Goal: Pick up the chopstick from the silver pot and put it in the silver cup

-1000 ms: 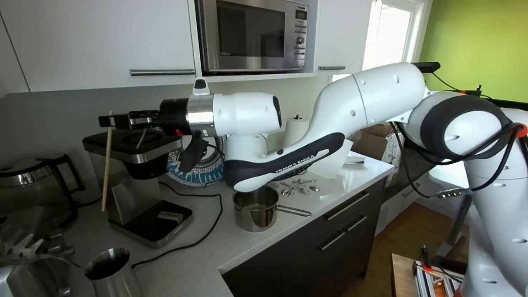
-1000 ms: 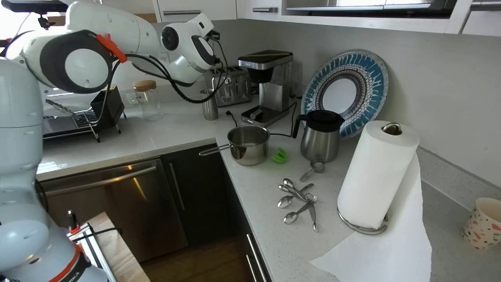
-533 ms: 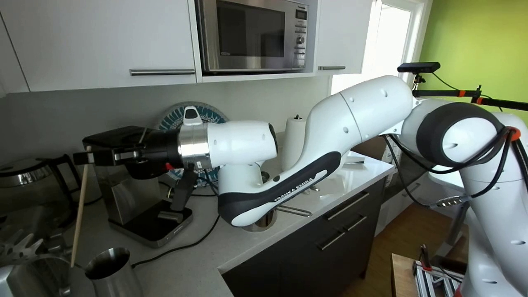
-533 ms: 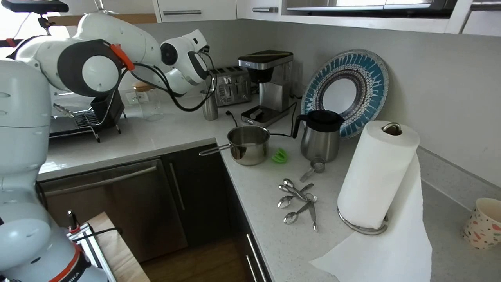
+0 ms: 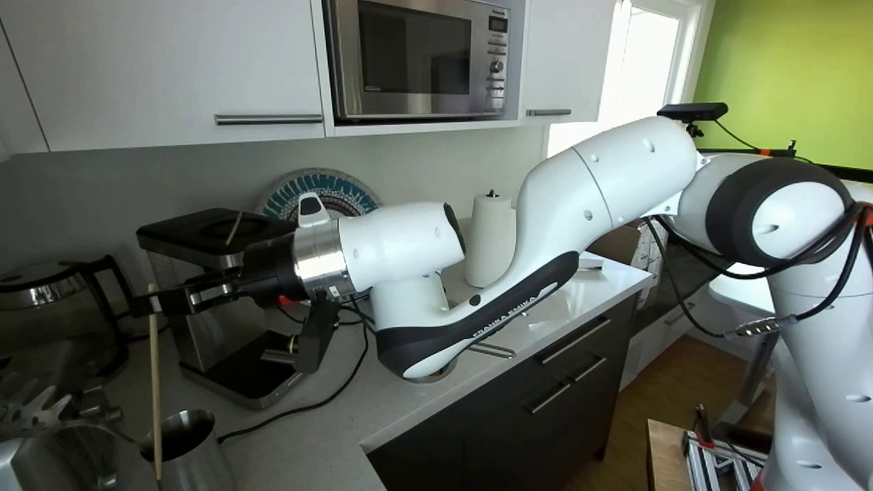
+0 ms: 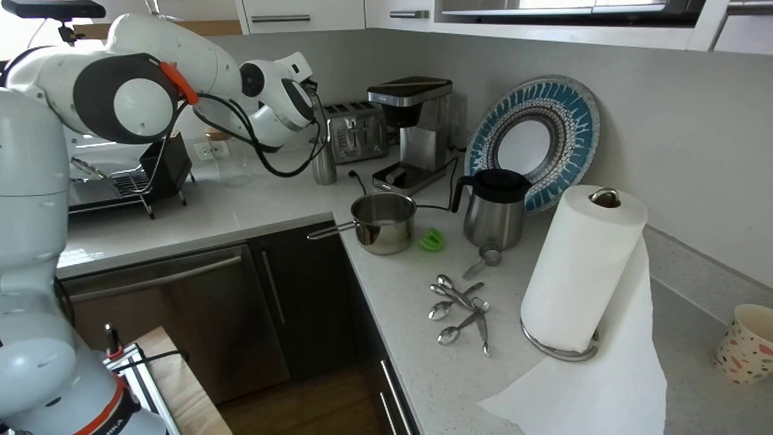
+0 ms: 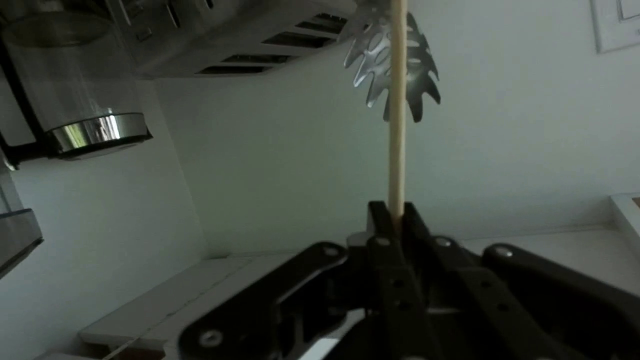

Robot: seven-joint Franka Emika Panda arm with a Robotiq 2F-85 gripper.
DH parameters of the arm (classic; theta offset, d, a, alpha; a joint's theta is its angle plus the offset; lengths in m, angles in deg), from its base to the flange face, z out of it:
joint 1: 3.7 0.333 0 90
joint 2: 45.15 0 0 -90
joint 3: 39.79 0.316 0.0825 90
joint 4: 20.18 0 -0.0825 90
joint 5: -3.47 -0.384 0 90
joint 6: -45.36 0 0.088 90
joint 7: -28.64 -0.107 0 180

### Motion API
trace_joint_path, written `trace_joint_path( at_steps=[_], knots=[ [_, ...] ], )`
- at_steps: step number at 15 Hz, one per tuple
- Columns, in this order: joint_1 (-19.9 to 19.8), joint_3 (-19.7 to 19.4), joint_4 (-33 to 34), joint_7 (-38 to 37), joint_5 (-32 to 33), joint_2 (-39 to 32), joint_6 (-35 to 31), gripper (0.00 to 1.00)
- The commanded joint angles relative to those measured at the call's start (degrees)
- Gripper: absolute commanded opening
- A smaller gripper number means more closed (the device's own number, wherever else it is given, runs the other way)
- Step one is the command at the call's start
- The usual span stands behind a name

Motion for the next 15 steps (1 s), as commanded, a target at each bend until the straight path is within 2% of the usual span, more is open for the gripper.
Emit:
trace_joint_path(
  at_steps=[1,7,15],
  knots=[
    [-2.0,0.5,-4.1,-1.8,3.6,4.0,5.3,0.02],
    [0.3,-4.7,-1.0,2.3,-0.4,3.7,3.9,0.02],
    [1.3,-6.8,0.6,2.8,-2.2,2.6,1.6,0.02]
  ],
)
